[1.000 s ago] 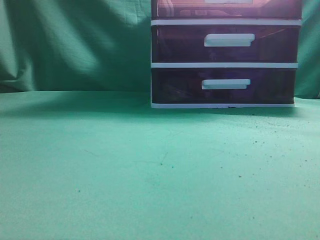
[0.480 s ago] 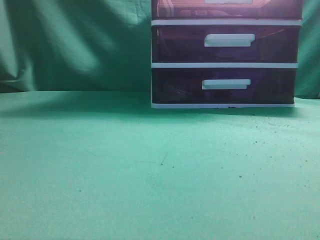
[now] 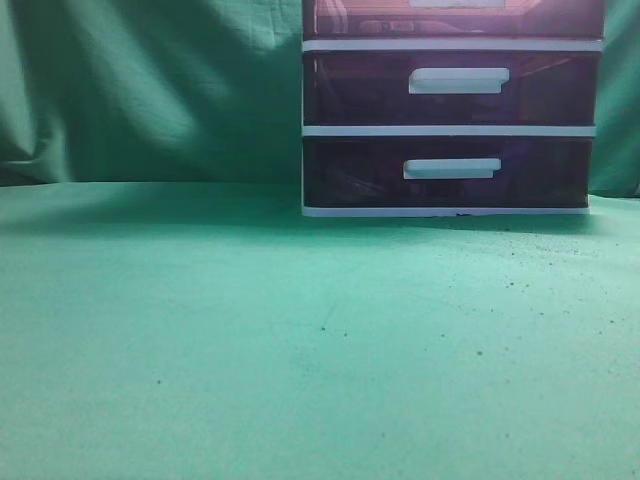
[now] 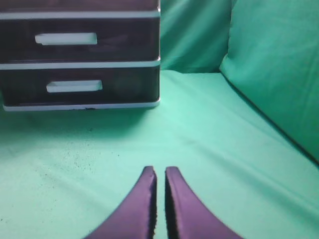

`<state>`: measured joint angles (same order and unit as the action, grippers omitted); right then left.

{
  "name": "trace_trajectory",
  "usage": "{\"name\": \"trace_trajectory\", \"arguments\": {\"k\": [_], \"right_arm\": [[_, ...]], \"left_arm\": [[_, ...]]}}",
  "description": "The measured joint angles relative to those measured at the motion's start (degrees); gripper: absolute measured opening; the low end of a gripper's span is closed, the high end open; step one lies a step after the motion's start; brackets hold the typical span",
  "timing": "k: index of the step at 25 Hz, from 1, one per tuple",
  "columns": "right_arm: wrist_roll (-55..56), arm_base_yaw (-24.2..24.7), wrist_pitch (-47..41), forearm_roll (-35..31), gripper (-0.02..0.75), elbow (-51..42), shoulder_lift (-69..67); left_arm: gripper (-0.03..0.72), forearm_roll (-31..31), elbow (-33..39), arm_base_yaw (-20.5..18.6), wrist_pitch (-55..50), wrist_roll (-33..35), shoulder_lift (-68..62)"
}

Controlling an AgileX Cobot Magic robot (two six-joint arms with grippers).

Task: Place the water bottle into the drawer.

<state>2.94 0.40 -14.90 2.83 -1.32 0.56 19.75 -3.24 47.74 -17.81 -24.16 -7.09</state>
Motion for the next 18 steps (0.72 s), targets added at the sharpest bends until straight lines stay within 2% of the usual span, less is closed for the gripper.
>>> {"name": "trace_trajectory", "arguments": {"k": [7,18], "right_arm": [[0.7,0.0,-5.7,-1.2,0.048,-0.3,0.0],[0.7,0.0,-6.5,-1.4,0.048,-0.3,0.0]], "left_arm": [[0.060,0.0,0.0,0.0,0.0,0.0,0.0],[0.060,0.0,0.0,0.0,0.0,0.0,0.0]]}}
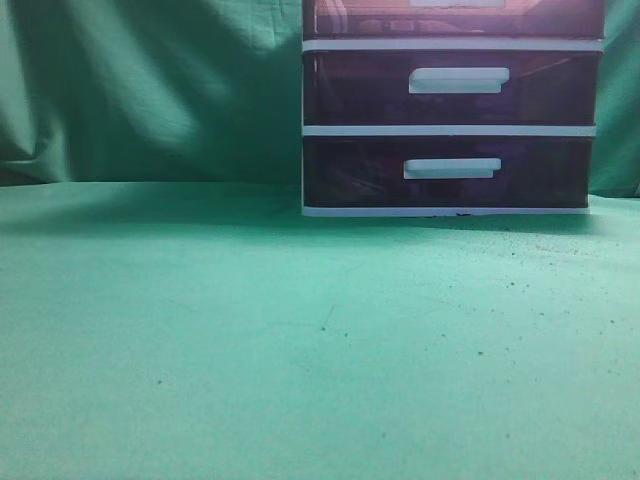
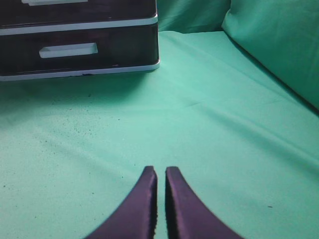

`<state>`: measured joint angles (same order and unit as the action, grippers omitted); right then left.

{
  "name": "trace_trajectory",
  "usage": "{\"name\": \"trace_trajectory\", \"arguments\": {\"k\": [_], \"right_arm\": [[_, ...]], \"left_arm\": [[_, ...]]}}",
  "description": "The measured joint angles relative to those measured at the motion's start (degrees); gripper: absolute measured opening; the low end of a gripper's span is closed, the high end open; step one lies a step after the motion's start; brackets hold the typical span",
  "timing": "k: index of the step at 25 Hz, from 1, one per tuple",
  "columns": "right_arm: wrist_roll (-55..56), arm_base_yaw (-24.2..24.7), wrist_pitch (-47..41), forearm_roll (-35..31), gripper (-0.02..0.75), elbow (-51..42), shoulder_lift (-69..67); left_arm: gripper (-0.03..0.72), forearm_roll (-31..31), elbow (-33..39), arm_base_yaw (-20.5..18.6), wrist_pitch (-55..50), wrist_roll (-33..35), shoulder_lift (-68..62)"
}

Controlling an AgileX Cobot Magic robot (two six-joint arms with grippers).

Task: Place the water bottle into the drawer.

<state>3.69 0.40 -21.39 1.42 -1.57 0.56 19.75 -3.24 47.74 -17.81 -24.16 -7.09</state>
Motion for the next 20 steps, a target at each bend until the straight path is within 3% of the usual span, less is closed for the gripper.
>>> {"name": "trace_trajectory", "arguments": {"k": [10,13,20], "right_arm": [[0.1,0.0,0.0,0.0,0.048,0.0,0.0],[0.1,0.0,-0.1,0.0,0.048,0.0,0.0],[0.1,0.0,-0.1,0.0,0.048,0.0,0.0]], "left_arm": [[0.060,0.0,0.0,-1.2,0.0,0.0,0.0],[0.060,0.0,0.0,-9.0,0.1,0.0,0.0],[0.060,0.1,0.0,-32.1,0.1,1.2,1.6]]}}
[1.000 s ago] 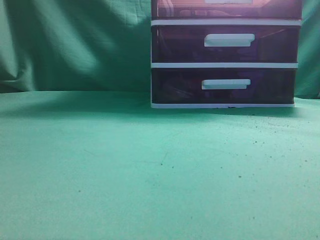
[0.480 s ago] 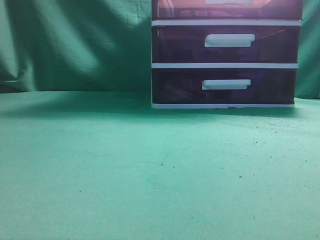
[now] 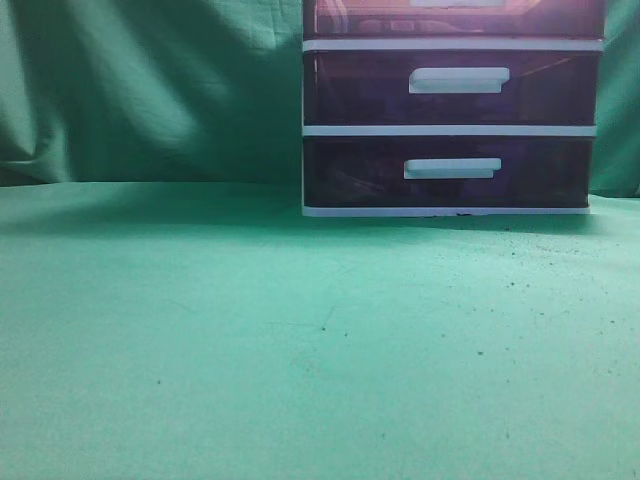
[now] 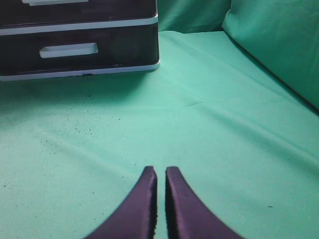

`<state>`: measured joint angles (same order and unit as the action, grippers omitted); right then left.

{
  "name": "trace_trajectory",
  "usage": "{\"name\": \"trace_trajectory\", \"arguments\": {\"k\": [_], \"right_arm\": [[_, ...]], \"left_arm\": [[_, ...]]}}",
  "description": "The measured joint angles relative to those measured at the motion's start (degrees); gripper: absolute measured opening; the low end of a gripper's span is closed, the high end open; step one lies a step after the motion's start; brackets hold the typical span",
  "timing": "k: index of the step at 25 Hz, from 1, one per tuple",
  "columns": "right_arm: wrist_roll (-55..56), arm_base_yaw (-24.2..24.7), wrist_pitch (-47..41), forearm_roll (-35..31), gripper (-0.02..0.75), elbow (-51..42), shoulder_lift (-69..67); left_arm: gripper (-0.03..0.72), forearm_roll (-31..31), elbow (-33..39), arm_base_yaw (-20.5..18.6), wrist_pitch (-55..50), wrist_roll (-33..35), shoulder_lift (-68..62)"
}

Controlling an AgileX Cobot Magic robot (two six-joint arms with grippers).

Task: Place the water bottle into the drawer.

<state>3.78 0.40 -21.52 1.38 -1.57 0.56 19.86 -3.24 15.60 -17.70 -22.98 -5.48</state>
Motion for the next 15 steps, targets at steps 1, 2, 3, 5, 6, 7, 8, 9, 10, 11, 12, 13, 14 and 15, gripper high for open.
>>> {"name": "trace_trajectory", "arguments": {"k": [1,2,3,5,6,7,8,9,10,11,12,13,14,15], "right_arm": [[0.0,0.0,0.0,0.0,0.048,0.0,0.0],[0.0,0.0,0.0,0.0,0.048,0.0,0.0],[0.0,0.0,0.0,0.0,0.048,0.0,0.0],[0.0,0.0,0.0,0.0,0.048,0.0,0.0],[0.0,0.0,0.0,0.0,0.048,0.0,0.0],[0.0,0.0,0.0,0.0,0.048,0.0,0.0],[0.0,0.0,0.0,0.0,0.048,0.0,0.0],[0.0,0.0,0.0,0.0,0.048,0.0,0.0],[0.0,0.0,0.0,0.0,0.048,0.0,0.0],[0.0,0.0,0.0,0.0,0.048,0.0,0.0],[0.0,0.0,-0.1,0.0,0.048,0.0,0.0],[0.0,0.0,-0.1,0.0,0.048,0.0,0.0],[0.0,0.0,-0.1,0.0,0.048,0.0,0.0],[0.0,0.0,-0.1,0.0,0.048,0.0,0.0]], "left_arm": [[0.060,-0.1,0.0,-2.9,0.0,0.8,0.9],[0.060,-0.1,0.0,-5.4,0.0,1.5,1.8],[0.060,-0.1,0.0,-7.3,0.0,2.0,2.9],[0.060,-0.1,0.0,-10.4,0.0,2.7,5.1],[0.060,-0.2,0.0,-11.3,-0.1,3.0,5.6],[0.060,-0.3,0.0,-11.9,-0.5,3.3,6.0],[0.060,-0.3,0.0,-12.1,-0.9,3.5,6.1],[0.060,-0.5,0.1,-12.3,-1.2,3.8,6.1],[0.060,-0.6,0.6,-12.4,-1.2,4.2,6.1],[0.060,-1.1,1.2,-12.4,-1.2,4.6,6.1],[0.060,-1.7,2.6,-12.4,-0.8,4.8,6.1],[0.060,-2.1,3.6,-12.4,-0.1,4.8,6.1],[0.060,-2.8,4.4,-12.4,0.4,4.9,6.1],[0.060,-3.1,4.5,-12.4,0.5,4.9,6.1]]}}
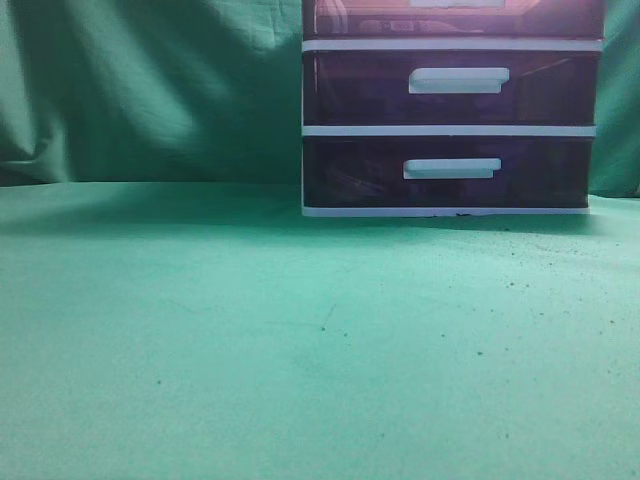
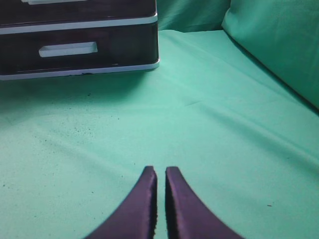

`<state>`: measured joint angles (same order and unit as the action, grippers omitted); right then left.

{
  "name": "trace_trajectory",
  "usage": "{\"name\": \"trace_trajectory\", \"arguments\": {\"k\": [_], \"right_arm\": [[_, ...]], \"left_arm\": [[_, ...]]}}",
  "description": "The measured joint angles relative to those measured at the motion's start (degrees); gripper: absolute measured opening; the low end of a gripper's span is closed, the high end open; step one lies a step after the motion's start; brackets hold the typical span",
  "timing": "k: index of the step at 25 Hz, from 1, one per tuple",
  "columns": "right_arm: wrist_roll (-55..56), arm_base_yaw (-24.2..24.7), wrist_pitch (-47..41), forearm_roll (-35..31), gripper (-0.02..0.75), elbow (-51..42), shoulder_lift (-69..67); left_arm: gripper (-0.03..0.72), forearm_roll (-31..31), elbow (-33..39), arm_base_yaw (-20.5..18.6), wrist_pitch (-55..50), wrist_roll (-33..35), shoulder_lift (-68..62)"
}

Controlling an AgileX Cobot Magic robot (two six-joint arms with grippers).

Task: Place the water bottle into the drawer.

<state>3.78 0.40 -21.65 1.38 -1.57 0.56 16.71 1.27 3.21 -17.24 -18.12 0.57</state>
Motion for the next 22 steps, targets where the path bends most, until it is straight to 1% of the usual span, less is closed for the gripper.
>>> {"name": "trace_trajectory", "arguments": {"k": [4,7,8,12,14,16,22], "right_arm": [[0.0,0.0,0.0,0.0,0.048,0.0,0.0],[0.0,0.0,0.0,0.0,0.048,0.0,0.0],[-0.1,0.0,0.0,0.0,0.048,0.0,0.0],[-0.2,0.0,0.0,0.0,0.048,0.0,0.0],[-0.2,0.0,0.0,0.0,0.048,0.0,0.0],[-0.2,0.0,0.0,0.0,0.048,0.0,0.0],[-0.2,0.0,0.0,0.0,0.048,0.0,0.0]], "left_arm": [[0.060,-1.1,0.0,0.0,0.6,1.1,0.0],[0.060,-4.0,0.0,0.0,-2.4,2.0,0.0],[0.060,-5.9,0.0,0.0,-2.8,3.6,0.0],[0.060,-15.5,0.0,0.0,-2.8,16.7,0.0],[0.060,-17.8,0.0,0.0,-2.8,20.0,0.0],[0.060,-18.4,0.0,0.0,-2.8,21.2,0.0],[0.060,-19.2,0.0,0.0,-2.8,21.5,0.0]]}}
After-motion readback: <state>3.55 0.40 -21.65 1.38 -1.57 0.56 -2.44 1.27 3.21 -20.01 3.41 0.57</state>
